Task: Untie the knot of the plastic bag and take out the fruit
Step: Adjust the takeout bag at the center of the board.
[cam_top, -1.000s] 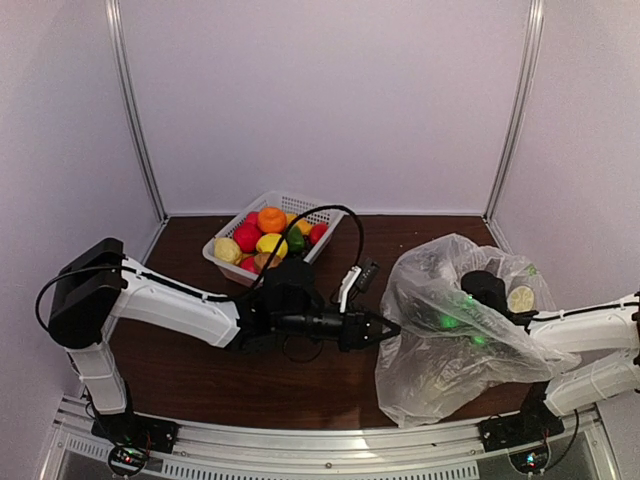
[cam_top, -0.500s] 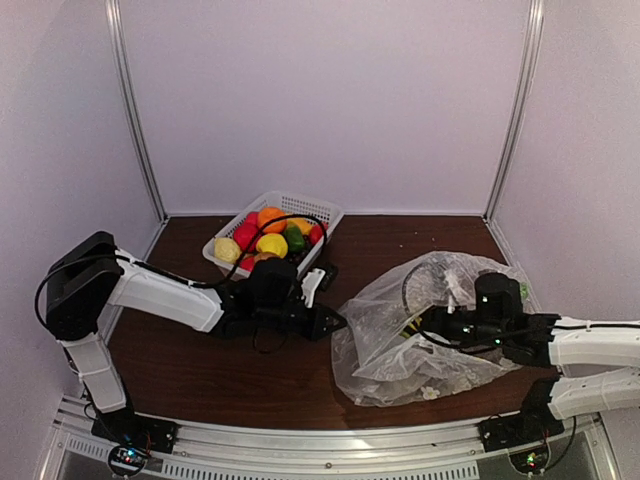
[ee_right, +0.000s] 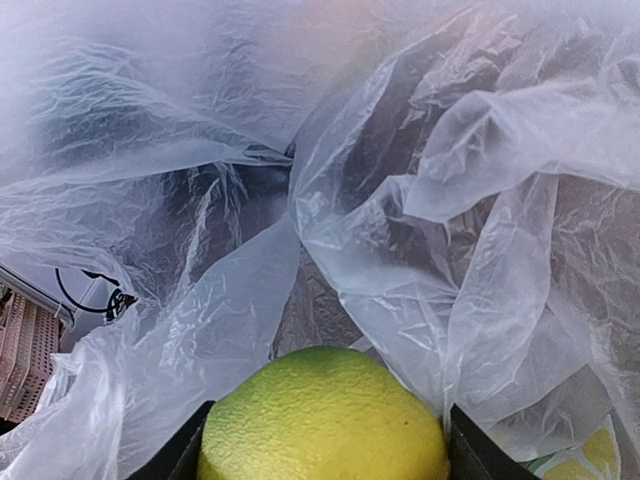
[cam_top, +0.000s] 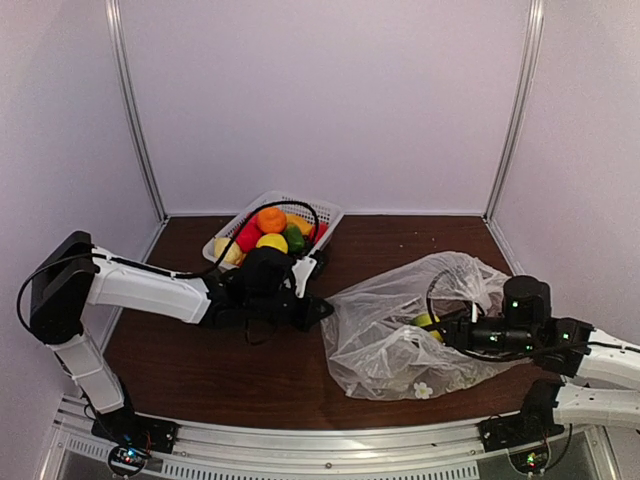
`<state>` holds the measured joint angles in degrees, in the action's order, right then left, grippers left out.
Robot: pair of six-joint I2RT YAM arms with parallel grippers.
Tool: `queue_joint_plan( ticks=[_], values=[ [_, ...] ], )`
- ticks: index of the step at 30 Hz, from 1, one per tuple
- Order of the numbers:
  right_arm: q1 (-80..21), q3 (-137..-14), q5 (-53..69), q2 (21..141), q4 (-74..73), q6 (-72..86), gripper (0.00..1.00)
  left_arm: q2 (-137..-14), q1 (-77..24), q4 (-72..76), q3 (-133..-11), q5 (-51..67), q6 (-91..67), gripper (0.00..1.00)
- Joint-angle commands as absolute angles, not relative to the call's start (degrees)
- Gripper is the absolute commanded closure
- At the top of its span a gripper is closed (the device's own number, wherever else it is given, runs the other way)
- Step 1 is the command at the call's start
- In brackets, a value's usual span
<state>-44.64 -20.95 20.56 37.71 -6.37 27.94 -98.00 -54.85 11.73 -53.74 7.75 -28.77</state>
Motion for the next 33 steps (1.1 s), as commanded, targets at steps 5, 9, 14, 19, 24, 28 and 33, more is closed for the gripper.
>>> queue_joint_plan(
  ticks=[5, 9, 14, 19, 24, 28, 33],
  values=[
    [-44.5, -27.0, 22.6, 30.3, -17.9, 27.8, 0.74, -95.2, -51.0, 4.4, -52.9, -2.1, -27.3, 1.00],
    [-44.6, -30.3, 23.4, 27.7, -17.8, 29.7, 0.74, -94.2, -50.8, 4.3, -51.9, -2.1, -27.0, 1.00],
    [-44.5, -32.9, 17.4, 26.9, -16.7, 32.3, 0.75, -92.3, -50.8, 8.8, -49.5, 4.0, -22.0, 1.00],
    [-44.6, -30.6, 12.9, 29.6, -8.9, 34.8, 0.74, -89.1, -55.4, 10.7, -48.6, 6.8, -13.8, 1.00],
    [-44.6, -28.5, 15.2, 36.2, 5.8, 36.3, 0.74, -90.7, -60.1, 7.6, -50.4, 4.5, -12.1, 1.00],
    [-45.3, -31.6, 15.6, 42.1, 5.2, 32.4, 0.74, -90.0, -61.4, 8.3, -48.8, 5.8, -13.6, 0.82],
    [-46.1, -33.7, 14.9, 46.2, 0.5, 27.4, 0.73, -81.2, -61.7, 6.6, -49.4, 4.4, -14.9, 0.32]
  ],
)
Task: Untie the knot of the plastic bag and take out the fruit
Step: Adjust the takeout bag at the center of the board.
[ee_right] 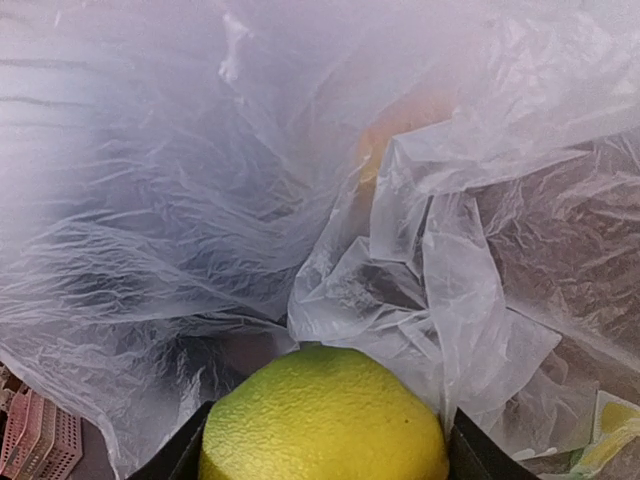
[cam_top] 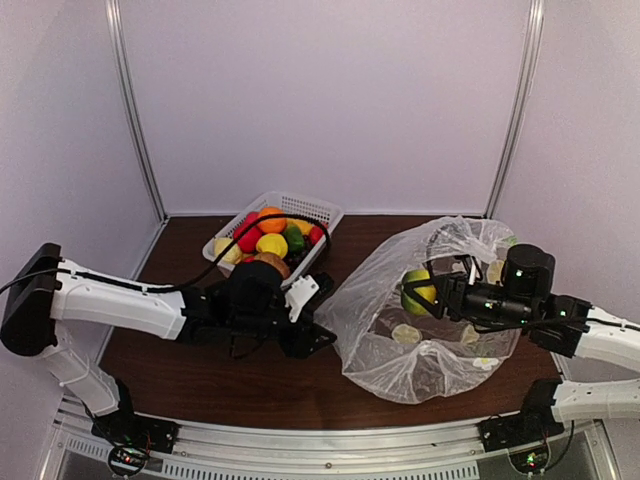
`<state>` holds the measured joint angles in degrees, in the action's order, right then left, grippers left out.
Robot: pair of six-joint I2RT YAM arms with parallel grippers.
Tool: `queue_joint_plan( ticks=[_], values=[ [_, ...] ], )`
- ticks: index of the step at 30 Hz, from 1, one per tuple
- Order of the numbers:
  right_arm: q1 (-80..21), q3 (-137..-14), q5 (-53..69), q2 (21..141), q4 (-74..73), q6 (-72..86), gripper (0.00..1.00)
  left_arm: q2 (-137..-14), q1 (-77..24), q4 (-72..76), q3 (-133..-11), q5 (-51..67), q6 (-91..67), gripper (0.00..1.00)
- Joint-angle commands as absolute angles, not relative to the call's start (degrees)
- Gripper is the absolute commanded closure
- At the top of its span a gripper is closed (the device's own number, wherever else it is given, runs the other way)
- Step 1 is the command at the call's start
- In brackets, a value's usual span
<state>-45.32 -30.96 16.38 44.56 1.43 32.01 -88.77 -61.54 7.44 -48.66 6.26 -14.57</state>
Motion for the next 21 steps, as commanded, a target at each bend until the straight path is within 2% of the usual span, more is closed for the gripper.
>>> queue_joint_plan(
  ticks=[1, 4, 9, 21],
  values=[
    [-46.2, -33.8, 14.7, 46.7, -1.1, 27.0, 0.73, -78.9, -61.8, 6.1, -50.0, 3.5, -14.7, 0.26],
    [-46.7, -33.2, 14.4, 48.3, -3.0, 25.9, 0.73, -73.0, -62.0, 5.6, -52.1, 2.3, -14.5, 0.17],
    [-48.1, -32.0, 14.0, 50.1, -3.4, 25.2, 0.73, -69.8, -62.1, 5.3, -57.9, 4.4, -14.3, 0.15],
    [-52.7, -34.7, 12.3, 55.7, -3.5, 23.8, 0.73, -90.3, -66.7, -3.0, -83.3, 6.2, -8.8, 0.13]
  ],
)
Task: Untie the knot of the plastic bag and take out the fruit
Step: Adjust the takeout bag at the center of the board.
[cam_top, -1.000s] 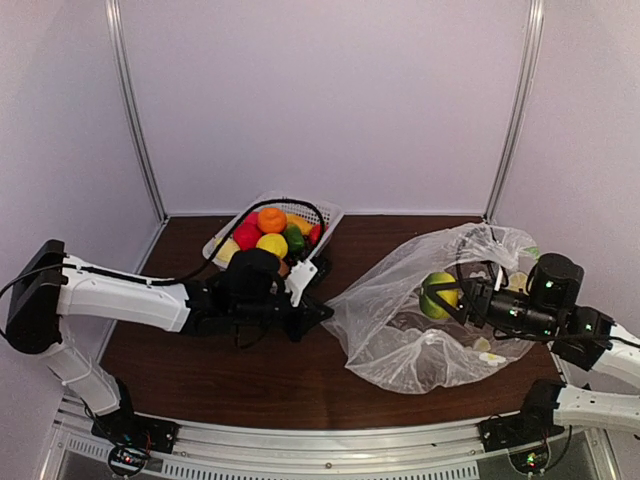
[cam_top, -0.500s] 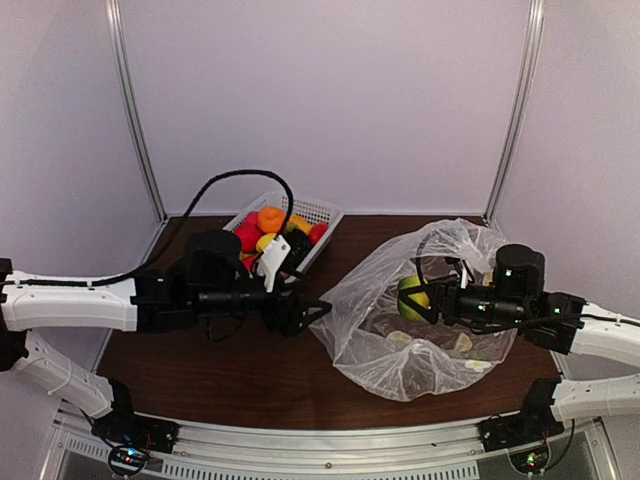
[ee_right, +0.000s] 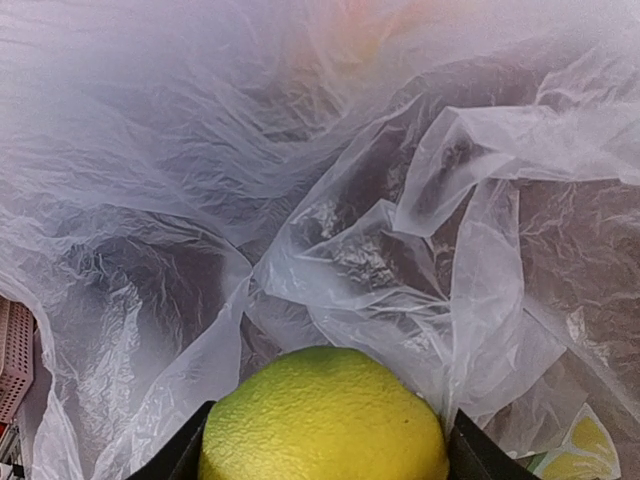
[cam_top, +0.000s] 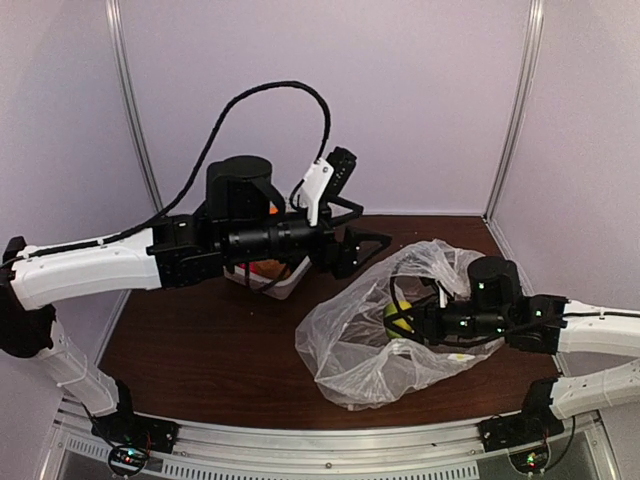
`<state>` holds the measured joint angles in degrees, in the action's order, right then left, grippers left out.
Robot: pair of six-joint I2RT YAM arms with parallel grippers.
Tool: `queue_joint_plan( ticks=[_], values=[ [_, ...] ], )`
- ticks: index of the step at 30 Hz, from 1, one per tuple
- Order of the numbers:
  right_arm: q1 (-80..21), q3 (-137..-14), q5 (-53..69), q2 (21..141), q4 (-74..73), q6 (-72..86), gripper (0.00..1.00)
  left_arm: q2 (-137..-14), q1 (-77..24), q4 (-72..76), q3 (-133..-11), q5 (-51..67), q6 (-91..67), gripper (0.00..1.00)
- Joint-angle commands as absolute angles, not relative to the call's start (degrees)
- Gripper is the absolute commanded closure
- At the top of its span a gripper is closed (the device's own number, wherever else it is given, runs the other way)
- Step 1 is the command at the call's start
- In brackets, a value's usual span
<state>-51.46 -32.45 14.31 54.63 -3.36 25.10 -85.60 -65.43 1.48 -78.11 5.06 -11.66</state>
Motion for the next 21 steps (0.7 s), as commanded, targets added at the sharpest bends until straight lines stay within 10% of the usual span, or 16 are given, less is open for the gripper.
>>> queue_joint_plan(
  ticks=[1, 10, 21],
  values=[
    [-52.9, -34.9, 12.1, 56.1, -3.6, 23.7, 0.73, -91.8, -67.4, -3.6, -85.0, 6.1, -7.9, 0.13],
    [-54.9, -36.2, 12.2, 59.4, -2.2, 23.3, 0.73, -99.8, -69.5, -9.1, -92.6, -1.0, -2.8, 0.12],
    [-55.6, -36.1, 12.1, 61.4, -2.6, 23.1, 0.73, -99.8, -69.4, -5.0, -92.0, 2.9, -5.8, 0.59]
  ],
)
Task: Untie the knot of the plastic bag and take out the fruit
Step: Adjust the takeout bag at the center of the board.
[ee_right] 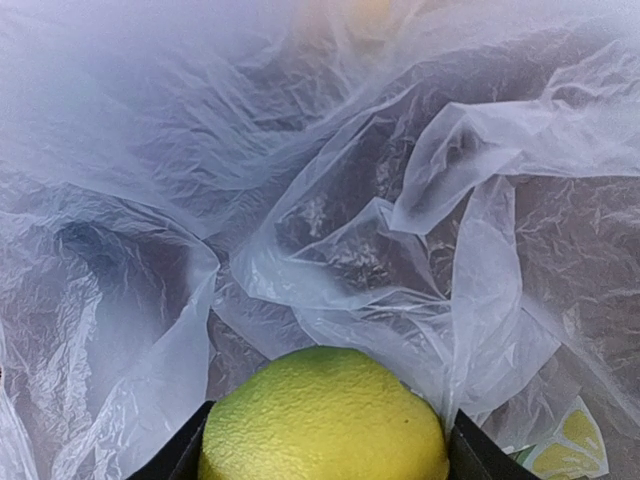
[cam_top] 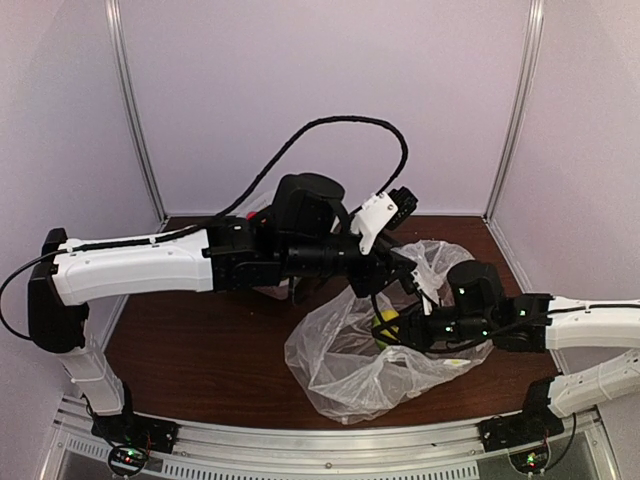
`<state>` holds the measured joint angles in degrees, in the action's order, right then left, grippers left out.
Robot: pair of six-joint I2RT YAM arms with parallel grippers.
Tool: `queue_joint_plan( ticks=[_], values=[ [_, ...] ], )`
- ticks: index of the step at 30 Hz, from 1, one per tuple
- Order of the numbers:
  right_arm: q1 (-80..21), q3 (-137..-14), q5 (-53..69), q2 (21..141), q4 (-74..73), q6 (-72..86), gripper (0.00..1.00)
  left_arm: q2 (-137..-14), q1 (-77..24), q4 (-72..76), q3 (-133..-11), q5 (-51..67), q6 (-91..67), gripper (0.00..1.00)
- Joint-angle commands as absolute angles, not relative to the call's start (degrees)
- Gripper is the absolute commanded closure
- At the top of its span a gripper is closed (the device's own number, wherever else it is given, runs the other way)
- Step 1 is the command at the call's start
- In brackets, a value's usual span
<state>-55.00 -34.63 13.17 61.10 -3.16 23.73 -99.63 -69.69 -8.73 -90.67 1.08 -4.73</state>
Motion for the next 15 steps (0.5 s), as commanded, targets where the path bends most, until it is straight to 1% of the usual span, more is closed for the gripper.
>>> queue_joint_plan(
  ticks=[1, 5, 7, 11, 12, 15],
  values=[
    [-55.7, -36.1, 12.2, 61.4, -2.6, 23.1, 0.73, -99.8, -69.4, -4.8, -91.9, 3.0, -6.0, 0.64],
    [-56.2, -36.1, 13.0, 61.3, -3.1, 22.7, 0.73, -99.8, -69.1, -3.8, -92.0, 2.4, -7.4, 0.83],
    [-56.5, -36.0, 13.7, 61.3, -3.6, 22.4, 0.73, -99.8, -68.4, -3.5, -92.1, 2.6, -9.0, 0.91],
    [-58.2, -36.1, 16.0, 61.2, -7.4, 20.2, 0.74, -100.0, -65.1, -2.6, -91.6, 7.6, -14.3, 0.94],
    [-58.8, -36.1, 16.4, 60.9, -8.3, 19.7, 0.74, -100.1, -64.3, -2.5, -91.5, 9.1, -15.3, 0.96],
    [-60.6, -36.3, 17.0, 59.5, -10.2, 19.0, 0.74, -100.9, -62.8, -3.3, -91.0, 9.6, -17.2, 1.00]
  ],
)
